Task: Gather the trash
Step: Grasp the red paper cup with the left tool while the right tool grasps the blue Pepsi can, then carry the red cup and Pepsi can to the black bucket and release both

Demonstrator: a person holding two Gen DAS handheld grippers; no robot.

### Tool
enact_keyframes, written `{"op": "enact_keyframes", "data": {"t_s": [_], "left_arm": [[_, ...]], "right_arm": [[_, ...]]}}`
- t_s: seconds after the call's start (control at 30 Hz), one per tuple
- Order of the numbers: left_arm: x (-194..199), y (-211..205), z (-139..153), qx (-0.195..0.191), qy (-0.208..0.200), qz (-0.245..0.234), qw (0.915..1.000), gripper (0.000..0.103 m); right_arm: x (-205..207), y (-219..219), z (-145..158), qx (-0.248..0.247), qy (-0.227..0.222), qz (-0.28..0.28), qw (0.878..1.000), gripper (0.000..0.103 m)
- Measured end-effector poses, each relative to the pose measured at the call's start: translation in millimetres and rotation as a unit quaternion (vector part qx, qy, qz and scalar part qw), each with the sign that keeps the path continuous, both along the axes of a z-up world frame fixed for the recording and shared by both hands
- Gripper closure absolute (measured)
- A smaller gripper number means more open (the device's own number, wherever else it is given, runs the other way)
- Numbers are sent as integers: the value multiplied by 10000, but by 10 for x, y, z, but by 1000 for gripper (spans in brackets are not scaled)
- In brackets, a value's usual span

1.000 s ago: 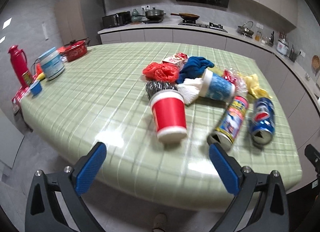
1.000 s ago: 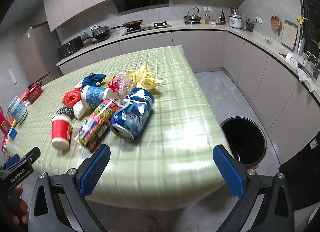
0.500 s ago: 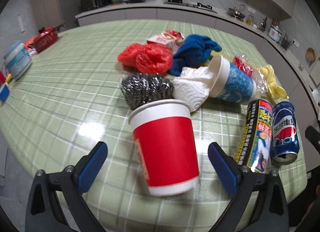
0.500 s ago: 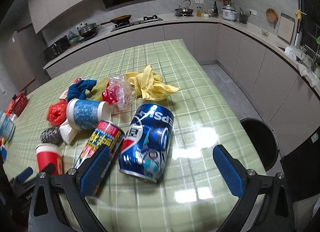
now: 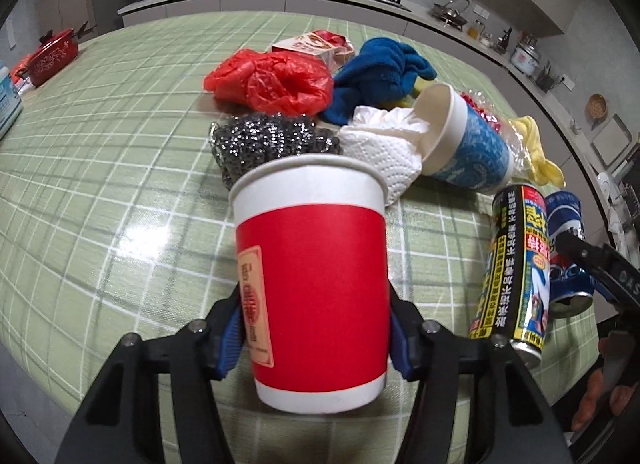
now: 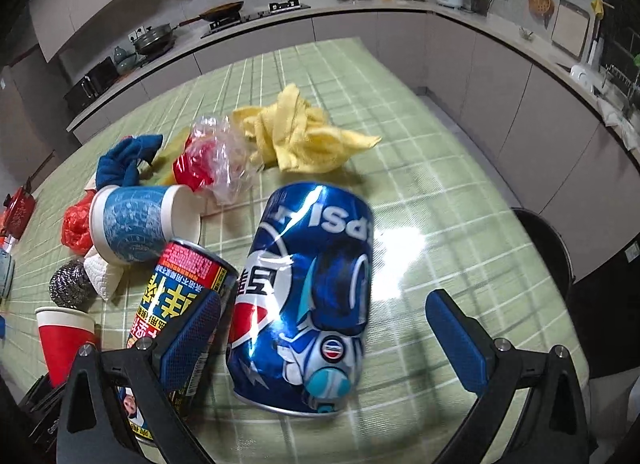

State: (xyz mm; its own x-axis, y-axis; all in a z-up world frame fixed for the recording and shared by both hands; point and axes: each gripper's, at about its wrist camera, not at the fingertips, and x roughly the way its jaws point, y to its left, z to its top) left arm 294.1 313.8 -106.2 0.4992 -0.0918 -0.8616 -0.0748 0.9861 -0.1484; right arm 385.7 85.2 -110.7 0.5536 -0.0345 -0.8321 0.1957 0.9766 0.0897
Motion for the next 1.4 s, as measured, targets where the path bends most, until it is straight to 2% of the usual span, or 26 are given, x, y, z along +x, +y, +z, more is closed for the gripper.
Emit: {"op": "enact_keyframes", "data": {"t_s": [0.13, 0.2, 0.27, 0.33, 0.77, 1.13, 1.23, 1.4], "left_arm": [[-26, 26, 20, 34, -27, -72, 10000, 44], [-19, 30, 11, 99, -35, -102, 9999, 44], [1, 25, 16, 151, -30, -114, 9998, 44], [19, 7, 21, 188, -19, -123, 9997, 44], [26, -56, 27, 119, -169, -116, 9997, 46], [-104, -64, 351, 32, -582, -144, 9982, 46], [-124, -163, 489, 81, -718, -261, 9970, 46], [-127, -449, 643, -45, -867, -504, 9950, 46]], "right_arm": [[39, 25, -63, 18, 41, 8, 10000, 1], [49, 27, -88, 50, 58, 11, 10000, 10], [73, 19, -128, 124, 125, 43, 9998, 27], [98, 17, -179, 200, 209, 86, 9995, 32], [27, 3, -187, 261, 86, 232, 9994, 34], [-230, -100, 81, 236, -216, 324, 9990, 34], [-340, -155, 196, 248, -307, 354, 9986, 34], [-535, -413, 367, 246, -433, 227, 9985, 34]]}}
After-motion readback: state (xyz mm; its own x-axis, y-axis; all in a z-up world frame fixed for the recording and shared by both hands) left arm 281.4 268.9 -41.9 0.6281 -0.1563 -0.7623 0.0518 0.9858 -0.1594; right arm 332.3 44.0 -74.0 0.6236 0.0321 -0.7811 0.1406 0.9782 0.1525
